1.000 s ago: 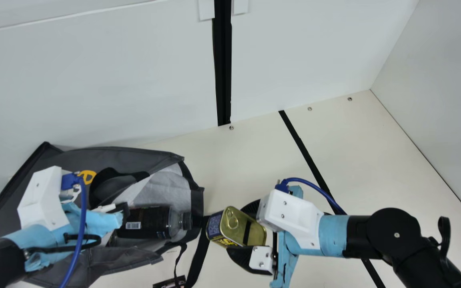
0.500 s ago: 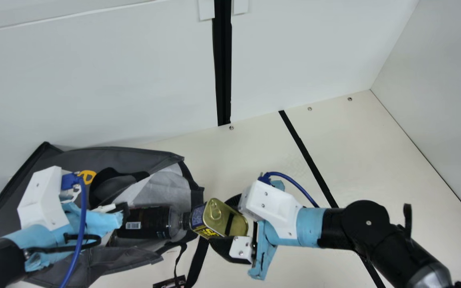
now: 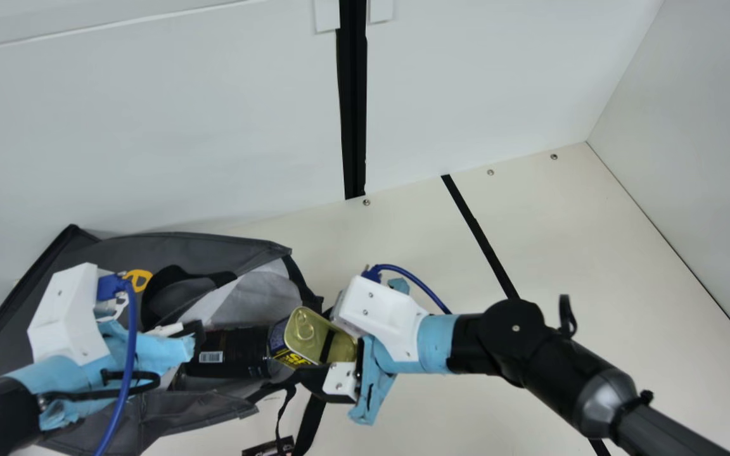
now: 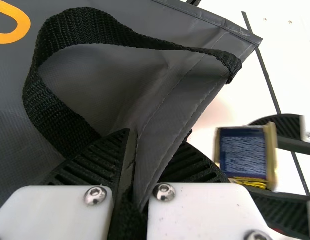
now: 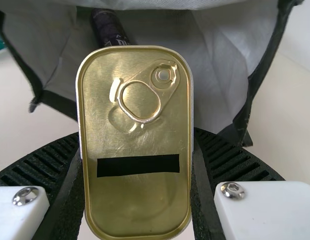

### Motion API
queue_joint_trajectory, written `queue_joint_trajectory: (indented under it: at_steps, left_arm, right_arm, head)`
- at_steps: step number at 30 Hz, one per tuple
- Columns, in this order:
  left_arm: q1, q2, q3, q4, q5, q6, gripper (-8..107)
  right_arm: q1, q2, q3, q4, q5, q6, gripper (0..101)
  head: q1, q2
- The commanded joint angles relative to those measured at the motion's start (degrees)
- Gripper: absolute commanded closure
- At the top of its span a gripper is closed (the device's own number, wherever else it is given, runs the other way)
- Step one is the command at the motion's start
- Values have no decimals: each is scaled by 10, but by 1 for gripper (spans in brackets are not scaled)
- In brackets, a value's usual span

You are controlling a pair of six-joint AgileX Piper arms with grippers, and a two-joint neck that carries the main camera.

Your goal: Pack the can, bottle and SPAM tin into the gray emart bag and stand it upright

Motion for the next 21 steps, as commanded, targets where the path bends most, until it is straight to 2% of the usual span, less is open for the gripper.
queue_joint_trajectory:
  at_steps: [1,21]
  left_arm:
    - [0,0,0,0,0,0,107]
    - [0,0,0,0,0,0,107]
  right_arm:
    - [10,17,-9,1,-6,-2,101]
    - [85,152,-122,13,-57,-3,101]
  head:
    - [-13,-1]
    - [-13,-1]
